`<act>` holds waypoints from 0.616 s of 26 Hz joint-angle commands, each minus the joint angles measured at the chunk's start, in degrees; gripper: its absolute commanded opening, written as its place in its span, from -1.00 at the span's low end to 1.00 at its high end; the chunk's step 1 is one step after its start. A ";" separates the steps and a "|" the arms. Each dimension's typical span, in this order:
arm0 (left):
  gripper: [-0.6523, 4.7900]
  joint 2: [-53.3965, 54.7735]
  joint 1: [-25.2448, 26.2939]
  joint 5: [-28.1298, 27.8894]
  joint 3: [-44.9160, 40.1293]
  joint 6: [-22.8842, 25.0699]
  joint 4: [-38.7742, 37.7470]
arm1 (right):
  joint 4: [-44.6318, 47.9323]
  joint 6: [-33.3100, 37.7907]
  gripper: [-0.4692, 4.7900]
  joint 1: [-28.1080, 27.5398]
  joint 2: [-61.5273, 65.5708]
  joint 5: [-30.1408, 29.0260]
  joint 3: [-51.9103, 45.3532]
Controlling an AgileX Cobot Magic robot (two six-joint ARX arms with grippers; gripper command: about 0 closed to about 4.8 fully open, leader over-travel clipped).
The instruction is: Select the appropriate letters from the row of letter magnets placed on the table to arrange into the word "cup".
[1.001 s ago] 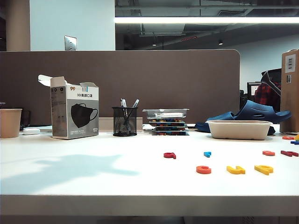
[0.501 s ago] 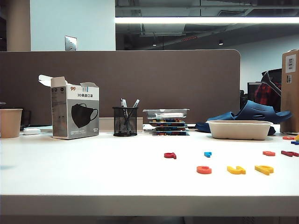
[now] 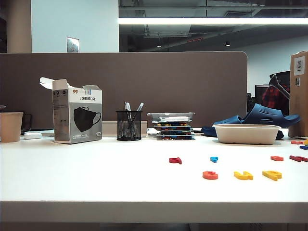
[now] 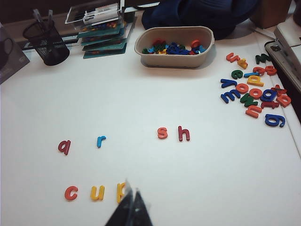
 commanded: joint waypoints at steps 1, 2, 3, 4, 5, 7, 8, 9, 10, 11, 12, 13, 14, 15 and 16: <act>-0.78 -1.84 0.07 -2.01 -0.55 0.26 -1.31 | 0.66 0.07 -0.85 0.02 -1.73 -1.27 -0.85; -0.78 -2.93 0.07 -3.52 -1.77 0.46 -1.33 | 0.63 0.07 -0.85 0.04 -2.10 -1.64 -0.98; -0.78 -3.72 0.07 -4.37 -2.91 0.46 -1.18 | 0.63 0.07 -0.85 0.07 -2.34 -1.68 -0.96; -0.78 -5.18 0.07 -4.37 -5.03 0.42 -0.81 | 0.68 0.07 -0.85 0.07 -2.58 -2.10 -0.96; -0.78 -6.14 0.07 -4.37 -6.49 0.37 -0.55 | 0.70 0.07 -0.85 0.09 -2.62 -2.10 -0.96; -0.78 -8.74 0.07 -4.35 -11.04 0.39 1.33 | 0.68 0.04 -0.85 0.13 -2.71 -2.12 -0.98; -0.78 -10.19 0.07 -4.02 -13.33 -0.09 1.49 | 0.70 0.04 -0.85 0.59 -2.71 -2.12 -0.96; -0.78 -11.13 0.02 -3.54 -14.80 -0.70 1.49 | 0.70 0.00 -0.85 0.96 -2.75 -2.10 -0.98; -0.78 -12.15 0.02 -2.14 -16.20 -1.42 1.42 | 0.72 0.00 -0.85 1.14 -2.91 -2.08 -1.03; -0.78 -14.32 0.02 1.11 -18.75 -3.06 1.46 | 1.31 0.00 -0.85 1.38 -3.43 -2.05 -1.55; -0.78 -15.39 0.02 2.29 -19.96 -3.69 1.66 | 1.75 0.00 -0.85 1.36 -4.00 -2.03 -2.19; -0.78 -18.03 -0.02 4.42 -22.71 -5.05 1.92 | 2.56 0.04 -0.85 1.29 -5.27 -2.05 -3.58; -0.78 -19.61 -0.02 4.98 -24.26 -5.62 1.92 | 3.02 0.04 -0.85 1.31 -6.19 -2.08 -4.59; -0.78 -22.10 -0.02 4.96 -26.67 -6.03 1.95 | 3.91 0.20 -0.85 1.31 -7.80 -2.10 -6.38; -0.78 -23.61 -0.02 4.96 -28.09 -6.03 2.08 | 4.52 0.26 -0.85 1.31 -8.79 -2.10 -7.56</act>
